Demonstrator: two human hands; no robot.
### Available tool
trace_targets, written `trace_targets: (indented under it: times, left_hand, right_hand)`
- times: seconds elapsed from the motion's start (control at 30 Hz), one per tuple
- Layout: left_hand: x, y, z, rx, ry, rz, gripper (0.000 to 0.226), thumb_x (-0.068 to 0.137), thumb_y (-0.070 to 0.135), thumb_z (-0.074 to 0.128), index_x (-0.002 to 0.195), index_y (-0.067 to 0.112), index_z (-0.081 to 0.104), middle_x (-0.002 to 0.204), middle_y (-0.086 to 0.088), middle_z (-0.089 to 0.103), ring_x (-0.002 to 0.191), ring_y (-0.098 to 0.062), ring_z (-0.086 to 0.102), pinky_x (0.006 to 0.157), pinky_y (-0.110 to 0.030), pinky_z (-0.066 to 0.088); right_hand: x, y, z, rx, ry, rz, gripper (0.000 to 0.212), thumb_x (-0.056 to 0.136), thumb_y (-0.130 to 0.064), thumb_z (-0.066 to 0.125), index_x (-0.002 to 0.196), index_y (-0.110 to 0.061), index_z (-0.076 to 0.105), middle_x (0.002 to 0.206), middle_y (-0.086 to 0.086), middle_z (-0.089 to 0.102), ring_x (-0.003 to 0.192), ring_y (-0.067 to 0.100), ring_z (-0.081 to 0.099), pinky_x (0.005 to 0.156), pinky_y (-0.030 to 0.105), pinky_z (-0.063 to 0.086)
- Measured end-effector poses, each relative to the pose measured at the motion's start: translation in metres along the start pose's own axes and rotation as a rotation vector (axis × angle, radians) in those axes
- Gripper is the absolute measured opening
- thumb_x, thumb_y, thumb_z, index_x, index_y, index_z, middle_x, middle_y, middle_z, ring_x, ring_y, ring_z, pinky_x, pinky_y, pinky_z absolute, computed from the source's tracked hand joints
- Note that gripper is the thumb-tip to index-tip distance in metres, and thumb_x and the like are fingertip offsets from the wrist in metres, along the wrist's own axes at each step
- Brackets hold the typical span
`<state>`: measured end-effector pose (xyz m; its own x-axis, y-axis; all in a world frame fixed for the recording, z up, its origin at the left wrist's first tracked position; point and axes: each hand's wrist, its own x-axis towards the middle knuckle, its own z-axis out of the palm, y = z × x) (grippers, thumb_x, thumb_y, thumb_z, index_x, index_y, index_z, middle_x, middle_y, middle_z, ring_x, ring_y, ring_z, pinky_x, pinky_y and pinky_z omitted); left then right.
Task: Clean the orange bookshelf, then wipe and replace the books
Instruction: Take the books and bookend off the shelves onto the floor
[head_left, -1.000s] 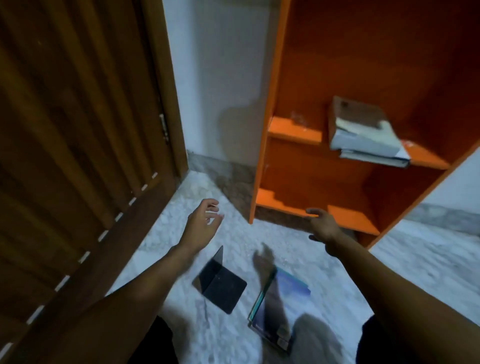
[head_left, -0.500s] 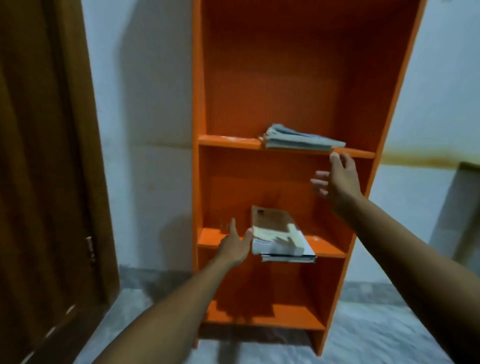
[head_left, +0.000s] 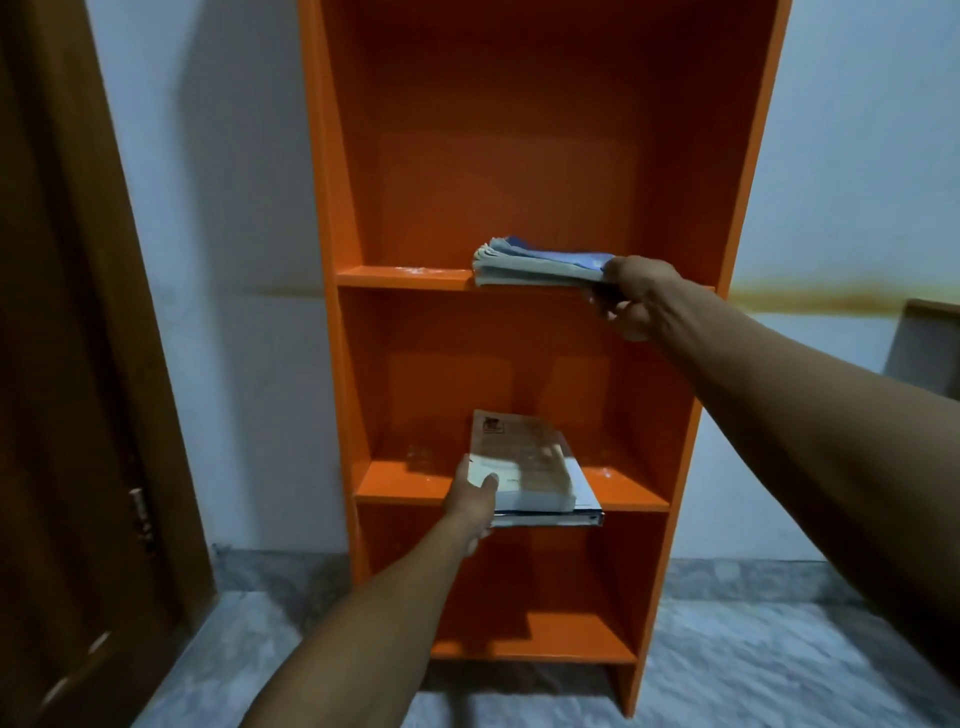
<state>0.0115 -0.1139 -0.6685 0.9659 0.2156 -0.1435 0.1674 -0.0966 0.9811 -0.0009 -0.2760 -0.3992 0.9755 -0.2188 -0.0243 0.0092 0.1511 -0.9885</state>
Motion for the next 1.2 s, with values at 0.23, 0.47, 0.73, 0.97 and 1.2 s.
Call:
trace_targets:
  times: [0.23, 0.47, 0.73, 0.97, 1.2]
  left_hand:
    - [-0.007, 0.011, -0.002, -0.226, 0.009, -0.136, 0.054, 0.1, 0.015, 0.052, 0.148, 0.032, 0.033, 0.118, -0.009, 0.061, 0.09, -0.025, 0.062, 0.058, -0.033, 0.052]
    - [-0.007, 0.002, -0.002, -0.286, -0.024, -0.163, 0.059, 0.095, 0.021, 0.063, 0.147, 0.033, 0.036, 0.127, -0.006, 0.058, 0.11, -0.03, 0.061, 0.092, -0.05, 0.056]
    - [-0.033, -0.007, -0.03, -0.25, -0.174, -0.166, 0.036, 0.097, 0.017, 0.059, 0.127, 0.032, 0.047, 0.107, -0.011, 0.061, 0.093, -0.029, 0.063, 0.083, -0.042, 0.055]
    - [-0.034, -0.016, -0.038, -0.278, -0.178, -0.191, 0.041, 0.092, 0.029, 0.067, 0.13, 0.033, 0.05, 0.111, -0.017, 0.065, 0.09, -0.031, 0.061, 0.062, -0.032, 0.048]
    - [-0.034, -0.019, -0.029, -0.353, -0.149, -0.211, 0.067, 0.087, 0.033, 0.073, 0.144, 0.031, 0.038, 0.116, -0.016, 0.064, 0.089, -0.031, 0.062, 0.057, -0.032, 0.05]
  right_hand:
    - [0.0, -0.012, 0.005, 0.047, -0.039, 0.075, 0.008, 0.101, -0.013, 0.047, 0.097, -0.011, 0.054, 0.085, 0.011, 0.059, 0.064, 0.016, 0.057, 0.06, 0.024, 0.05]
    - [0.009, 0.0, 0.014, 0.119, -0.015, 0.075, 0.016, 0.098, -0.012, 0.053, 0.113, -0.008, 0.051, 0.089, 0.008, 0.065, 0.059, 0.016, 0.059, 0.041, 0.022, 0.049]
    - [-0.016, 0.019, 0.016, 0.248, -0.158, 0.006, 0.003, 0.091, -0.003, 0.053, 0.092, -0.005, 0.051, 0.075, 0.012, 0.053, 0.057, 0.02, 0.052, 0.048, 0.027, 0.046]
    - [-0.03, 0.023, 0.029, 0.466, -0.19, -0.016, 0.017, 0.086, 0.008, 0.043, 0.097, -0.002, 0.05, 0.1, 0.019, 0.056, 0.081, 0.026, 0.058, 0.073, 0.036, 0.056]
    - [-0.022, 0.044, 0.03, 0.4, -0.144, -0.032, 0.041, 0.085, 0.005, 0.063, 0.124, -0.002, 0.052, 0.116, 0.021, 0.066, 0.091, 0.029, 0.066, 0.082, 0.042, 0.059]
